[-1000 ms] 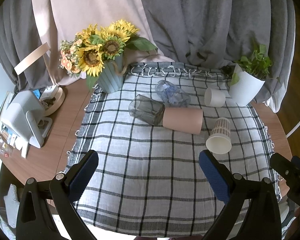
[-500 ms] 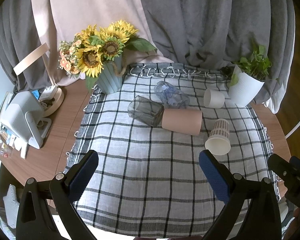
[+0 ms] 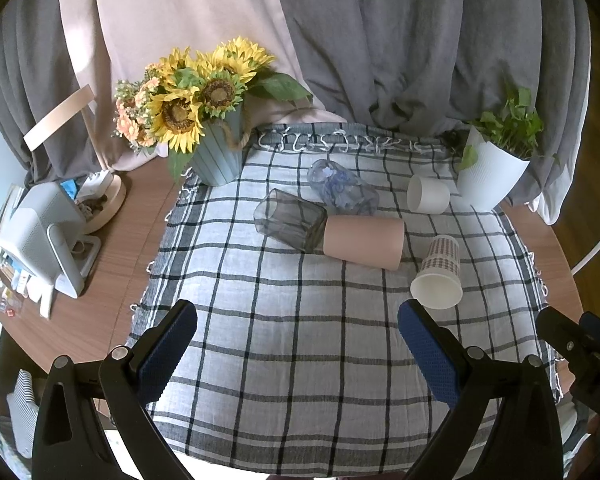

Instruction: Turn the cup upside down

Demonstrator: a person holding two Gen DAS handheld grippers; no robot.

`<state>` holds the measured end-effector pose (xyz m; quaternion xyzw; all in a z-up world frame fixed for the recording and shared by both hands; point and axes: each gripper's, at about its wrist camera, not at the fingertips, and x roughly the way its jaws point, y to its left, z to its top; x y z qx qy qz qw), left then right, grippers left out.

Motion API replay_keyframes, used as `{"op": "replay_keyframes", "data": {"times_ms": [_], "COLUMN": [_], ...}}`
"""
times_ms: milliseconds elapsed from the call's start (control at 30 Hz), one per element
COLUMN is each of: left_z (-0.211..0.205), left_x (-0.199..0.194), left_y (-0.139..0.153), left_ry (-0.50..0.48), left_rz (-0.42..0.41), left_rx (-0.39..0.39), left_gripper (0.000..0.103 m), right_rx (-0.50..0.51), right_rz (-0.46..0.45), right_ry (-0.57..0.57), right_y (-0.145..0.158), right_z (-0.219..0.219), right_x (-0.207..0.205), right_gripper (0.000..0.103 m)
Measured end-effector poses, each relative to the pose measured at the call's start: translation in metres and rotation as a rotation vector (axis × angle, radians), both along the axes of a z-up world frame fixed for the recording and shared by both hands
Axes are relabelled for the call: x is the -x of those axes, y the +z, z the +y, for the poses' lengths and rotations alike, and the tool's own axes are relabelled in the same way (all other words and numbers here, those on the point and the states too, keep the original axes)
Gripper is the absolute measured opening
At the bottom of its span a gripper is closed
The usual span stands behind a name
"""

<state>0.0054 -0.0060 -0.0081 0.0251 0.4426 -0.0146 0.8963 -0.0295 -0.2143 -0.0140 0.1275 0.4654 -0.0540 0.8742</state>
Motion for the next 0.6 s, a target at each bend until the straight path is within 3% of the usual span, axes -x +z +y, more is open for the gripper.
{"op": "replay_keyframes", "data": {"times_ms": [600], "left_z": [0.0047], "left_x": [-0.0038], "left_y": [-0.0036], "left_ry": [0.021], "left_rz": [-0.002], "left_rx": [-0.006], "left_gripper": [0.103], "right_rx": [-0.002], "right_rz": [0.001], "right_ry": [0.001], "right_y": [-0.0005], "right_z": [-0.0015], "right_x": [-0.0014], "right_gripper": [0.096]}}
